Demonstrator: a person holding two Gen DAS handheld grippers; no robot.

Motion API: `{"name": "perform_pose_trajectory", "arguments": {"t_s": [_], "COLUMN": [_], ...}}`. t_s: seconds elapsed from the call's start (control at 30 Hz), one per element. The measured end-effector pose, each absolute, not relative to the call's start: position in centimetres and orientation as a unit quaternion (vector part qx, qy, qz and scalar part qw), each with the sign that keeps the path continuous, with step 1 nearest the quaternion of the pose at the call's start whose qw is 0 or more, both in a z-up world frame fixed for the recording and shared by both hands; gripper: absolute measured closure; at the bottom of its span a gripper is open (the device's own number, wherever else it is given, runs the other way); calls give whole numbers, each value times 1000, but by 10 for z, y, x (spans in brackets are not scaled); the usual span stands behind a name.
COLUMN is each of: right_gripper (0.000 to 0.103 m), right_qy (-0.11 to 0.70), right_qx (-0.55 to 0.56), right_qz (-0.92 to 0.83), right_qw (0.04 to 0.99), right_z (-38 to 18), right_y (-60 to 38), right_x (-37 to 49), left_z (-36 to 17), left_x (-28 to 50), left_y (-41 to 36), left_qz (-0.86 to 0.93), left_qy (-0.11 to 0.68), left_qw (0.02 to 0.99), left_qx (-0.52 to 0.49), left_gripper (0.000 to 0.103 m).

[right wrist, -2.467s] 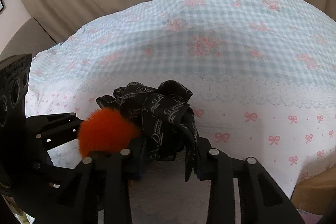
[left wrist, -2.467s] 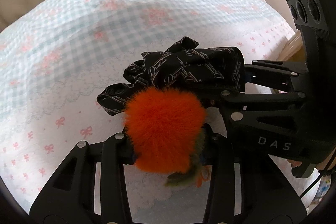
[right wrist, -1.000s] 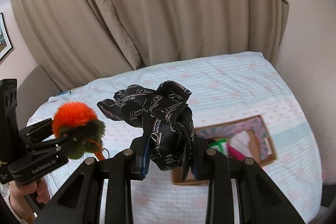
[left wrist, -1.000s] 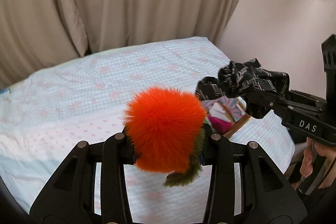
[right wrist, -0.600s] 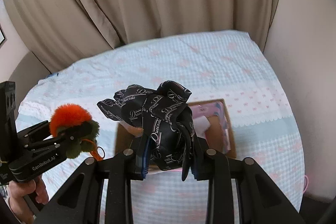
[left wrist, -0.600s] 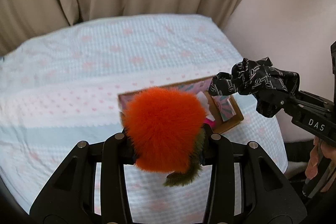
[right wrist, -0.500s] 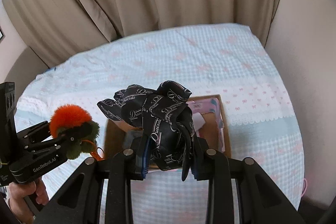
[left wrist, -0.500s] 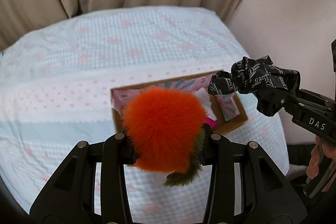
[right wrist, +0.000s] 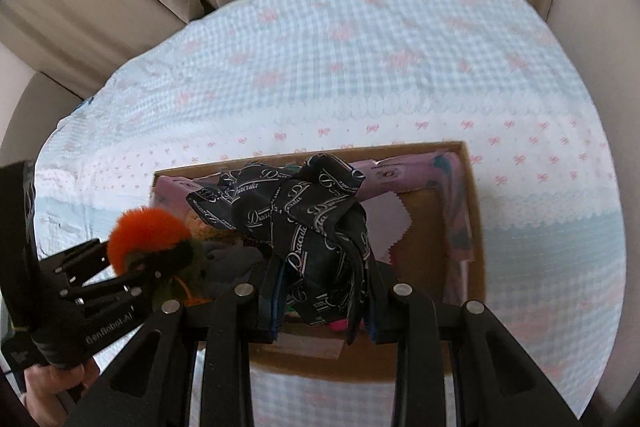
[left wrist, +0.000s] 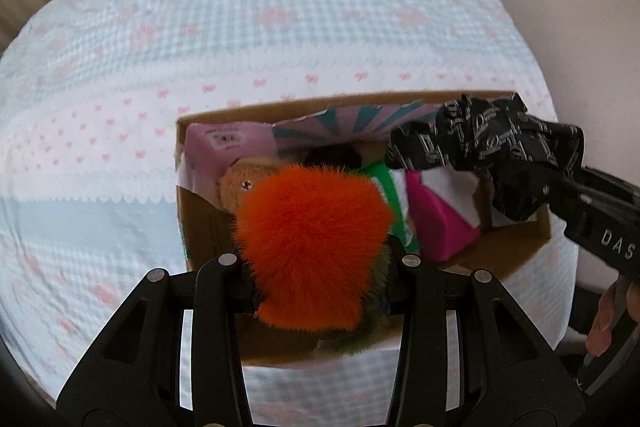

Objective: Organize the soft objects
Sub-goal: 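Carry the pompom with the left tool into the box while the right tool drops the ribbon there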

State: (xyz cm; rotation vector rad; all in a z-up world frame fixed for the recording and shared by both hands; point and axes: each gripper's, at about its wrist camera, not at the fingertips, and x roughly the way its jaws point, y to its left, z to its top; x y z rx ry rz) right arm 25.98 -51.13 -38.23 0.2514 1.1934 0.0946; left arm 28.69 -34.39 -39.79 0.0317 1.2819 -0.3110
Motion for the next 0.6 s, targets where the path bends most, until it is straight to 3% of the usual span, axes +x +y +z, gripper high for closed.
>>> {"name": "perform_pose_trajectory", "arguments": {"t_s": [0.07,0.1,0.13,0.17,0.2,0.27,0.6], "right_gripper": [69,56,50,35,15,1,1], "right_qy": [573,577,579,575,571,561,541], "right_qx": [125,130,137,142,143,147,157], "right_qz": [41,40,40,40,40,35,3], "right_qw": [809,805,803,805,807,814,827], "right_z": [-392,-396,-399,-398,-397,-391,-370], "right_y": [-511,-512,-512,-512,-512,-514,-519], "right_x": [267,270,272,272,272,268,252], "left_z": [-401,-400,-400,-400,-400,-392,-372], "left_x": [287,287,287,288,286,281,268], "left_y": [-345,-345,-346,-348,-349,-350,-349], "left_qz": [-152,-155,-154,-151,-148,-157,-177], "left_qy": [600,601,603,606,609,602,593], "left_qw": [785,784,783,781,779,782,785], "left_qx": [16,14,16,21,29,30,34], "left_gripper": [64,60,42,11,0,0,0]}}
